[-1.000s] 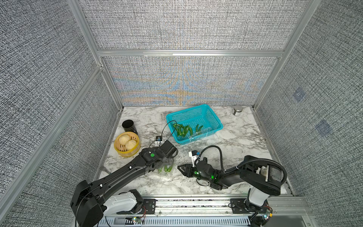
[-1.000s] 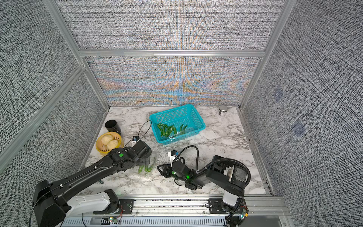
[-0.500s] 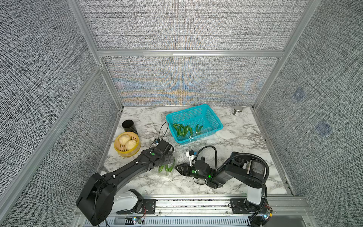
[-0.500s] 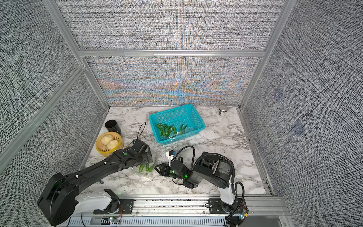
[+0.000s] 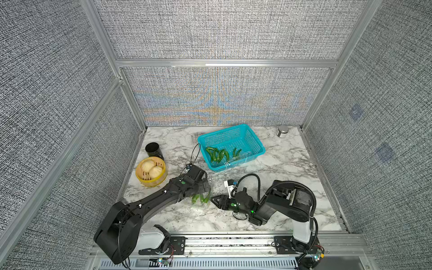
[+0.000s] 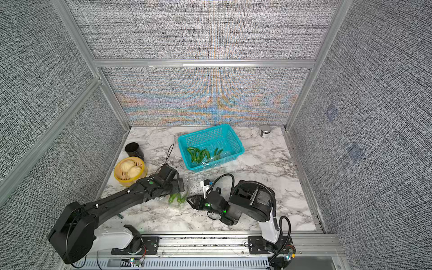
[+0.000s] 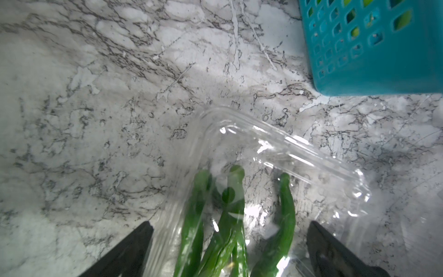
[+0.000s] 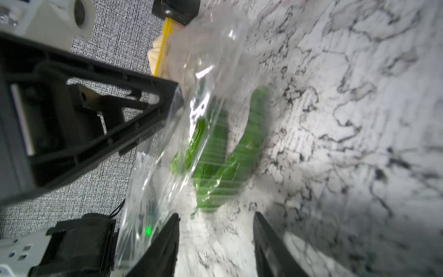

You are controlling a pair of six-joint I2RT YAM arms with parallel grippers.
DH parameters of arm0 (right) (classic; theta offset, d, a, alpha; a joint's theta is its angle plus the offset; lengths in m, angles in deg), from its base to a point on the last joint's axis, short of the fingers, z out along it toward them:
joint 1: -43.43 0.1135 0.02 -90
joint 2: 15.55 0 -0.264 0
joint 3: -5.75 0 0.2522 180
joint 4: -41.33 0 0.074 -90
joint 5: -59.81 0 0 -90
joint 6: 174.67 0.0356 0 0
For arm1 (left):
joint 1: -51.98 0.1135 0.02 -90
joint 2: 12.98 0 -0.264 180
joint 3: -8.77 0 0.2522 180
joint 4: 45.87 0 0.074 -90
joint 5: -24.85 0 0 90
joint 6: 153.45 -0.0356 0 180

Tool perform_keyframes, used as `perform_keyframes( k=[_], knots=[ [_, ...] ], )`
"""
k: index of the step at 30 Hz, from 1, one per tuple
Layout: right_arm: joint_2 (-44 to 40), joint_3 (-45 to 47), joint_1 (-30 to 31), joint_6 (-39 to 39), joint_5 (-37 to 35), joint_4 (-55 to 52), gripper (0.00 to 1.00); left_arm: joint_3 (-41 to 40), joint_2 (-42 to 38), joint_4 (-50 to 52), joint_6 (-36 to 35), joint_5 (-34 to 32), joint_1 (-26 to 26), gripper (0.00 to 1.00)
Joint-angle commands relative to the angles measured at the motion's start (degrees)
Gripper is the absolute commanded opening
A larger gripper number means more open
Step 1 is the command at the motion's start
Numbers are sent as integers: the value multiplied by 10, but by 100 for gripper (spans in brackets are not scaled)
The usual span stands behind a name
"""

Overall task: Take small green peppers out of containers
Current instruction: Open the packing box at the center of the board.

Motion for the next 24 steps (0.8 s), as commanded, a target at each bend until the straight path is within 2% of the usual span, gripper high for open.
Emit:
perform_keyframes(
  k=[1, 14, 24],
  knots=[
    [-2, 19, 3, 10, -1, 58, 50, -1, 7, 11, -5, 24, 1, 100],
    [-38, 48, 19, 3, -13, 57, 51, 5, -12, 41, -18, -3, 2, 99],
    [-22, 34, 19, 6, -9, 57, 51, -3, -21, 40, -17, -5, 1, 98]
  ],
)
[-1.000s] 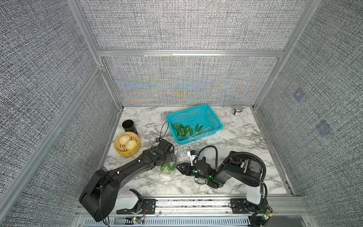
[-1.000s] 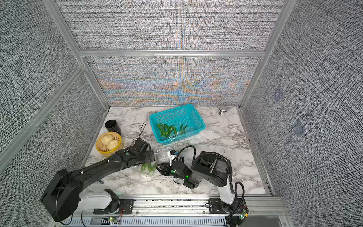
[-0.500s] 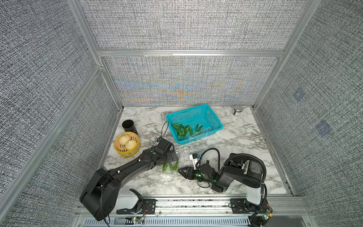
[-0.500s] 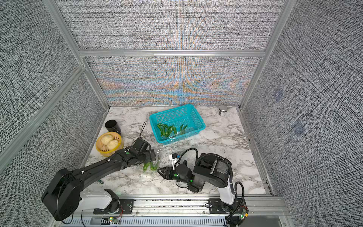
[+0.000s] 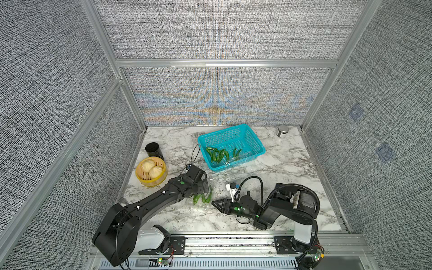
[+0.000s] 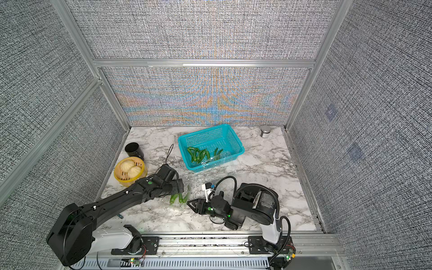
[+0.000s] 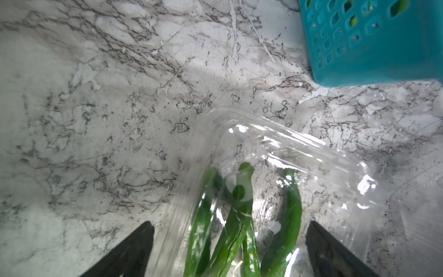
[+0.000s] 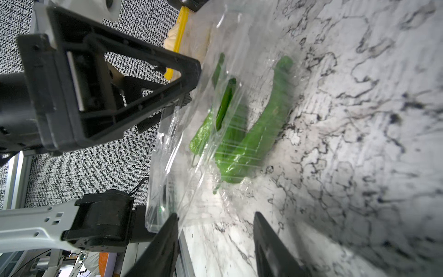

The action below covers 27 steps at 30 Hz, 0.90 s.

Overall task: Take small green peppers out of containers
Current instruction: Open the packing box at the center of the board.

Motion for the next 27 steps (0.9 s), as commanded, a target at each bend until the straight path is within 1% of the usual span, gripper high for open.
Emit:
perform_keyframes(
  k=[1, 7, 14, 22, 27],
  knots=[
    [3, -6, 0, -5, -5, 21, 51, -3, -3, 17, -5, -2, 1, 98],
    [19, -39, 0, -5, 8, 21, 51, -8, 0, 9, 11, 20, 1, 98],
    [35, -50, -1, -1, 5, 18, 51, -23, 13, -15, 36, 69, 1, 96],
    [54, -57, -1, 10, -7, 15, 49, -26, -5, -14, 42, 72, 1, 96],
    [34, -70, -1, 2, -10, -46, 48, -26, -25, -8, 45, 72, 1, 95]
  ],
)
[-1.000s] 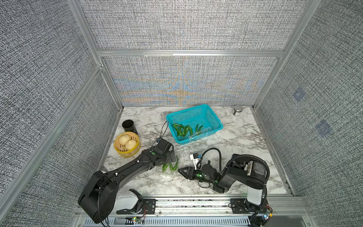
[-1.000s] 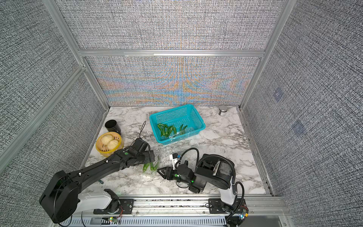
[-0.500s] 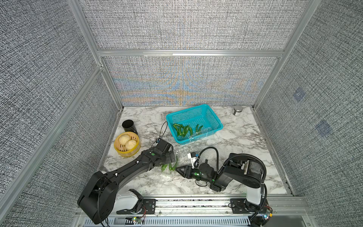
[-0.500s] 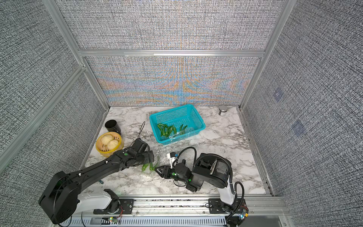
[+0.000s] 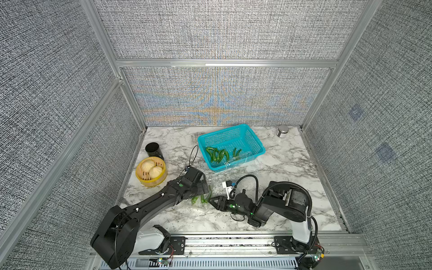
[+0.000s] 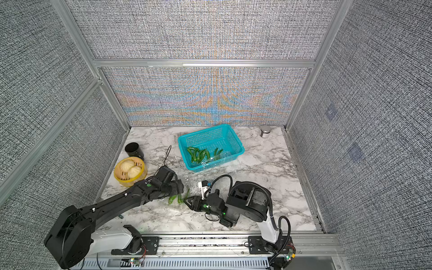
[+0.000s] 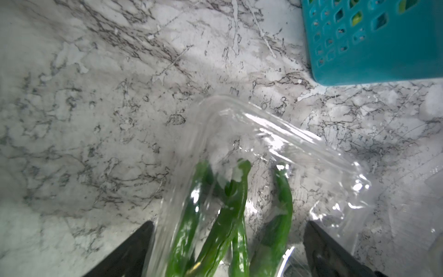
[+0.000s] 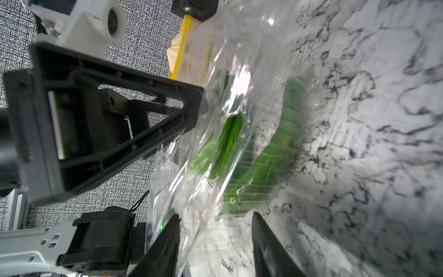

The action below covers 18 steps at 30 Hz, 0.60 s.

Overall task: Take small green peppers out of containers
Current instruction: Open the packing box at the center of the board.

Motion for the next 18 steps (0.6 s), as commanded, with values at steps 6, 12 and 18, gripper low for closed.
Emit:
perform_keyframes(
  k=[6, 12, 18],
  knots=[
    [-40, -40, 2, -25, -7, -135, 47, -6, -6, -2, 18, 62, -2, 95],
    [-75, -68, 3, -45, 4, -233, 43, -20, -9, -34, 27, 76, -2, 95],
    [-86, -74, 2, -43, 4, -307, 34, -12, -17, -20, 18, 66, -2, 95]
  ],
)
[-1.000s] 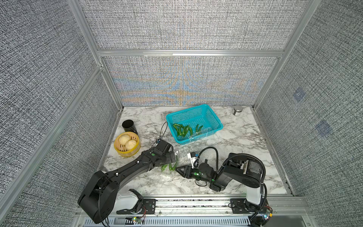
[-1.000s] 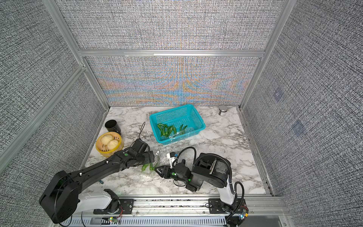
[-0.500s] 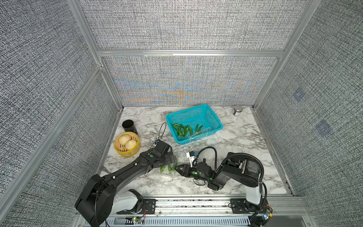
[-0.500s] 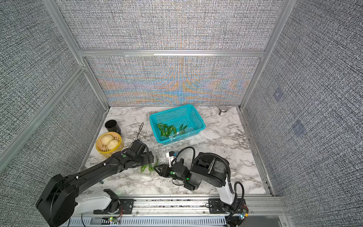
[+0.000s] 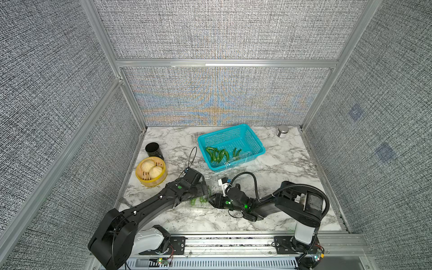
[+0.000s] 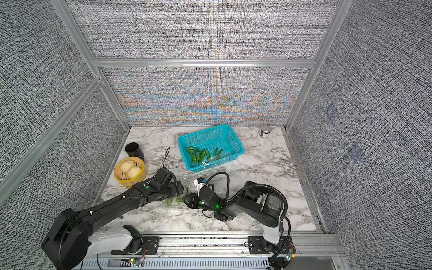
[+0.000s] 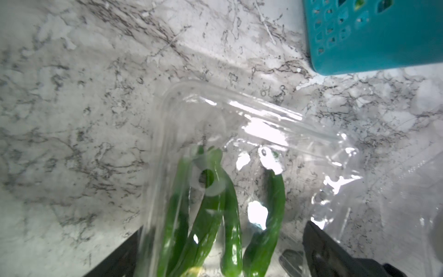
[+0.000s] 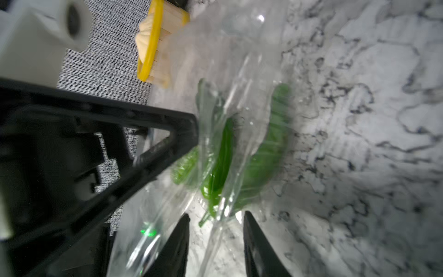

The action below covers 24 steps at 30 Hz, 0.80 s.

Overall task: Take small green peppers out of containers
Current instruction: Open the packing box at the center of the board.

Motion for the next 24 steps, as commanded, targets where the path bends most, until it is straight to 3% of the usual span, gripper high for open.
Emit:
perform_keyframes(
  k=[1, 9, 24],
  knots=[
    [-2, -7, 1, -7, 6, -48, 32, 4, -3, -6, 3, 36, -1, 95],
    [8, -15, 1, -10, 15, -14, 14, 3, -13, 4, -1, 36, -1, 95],
    [-84, -37, 1, -59, -12, -202, 12, 115, -78, 159, -66, -42, -2, 99]
  ],
)
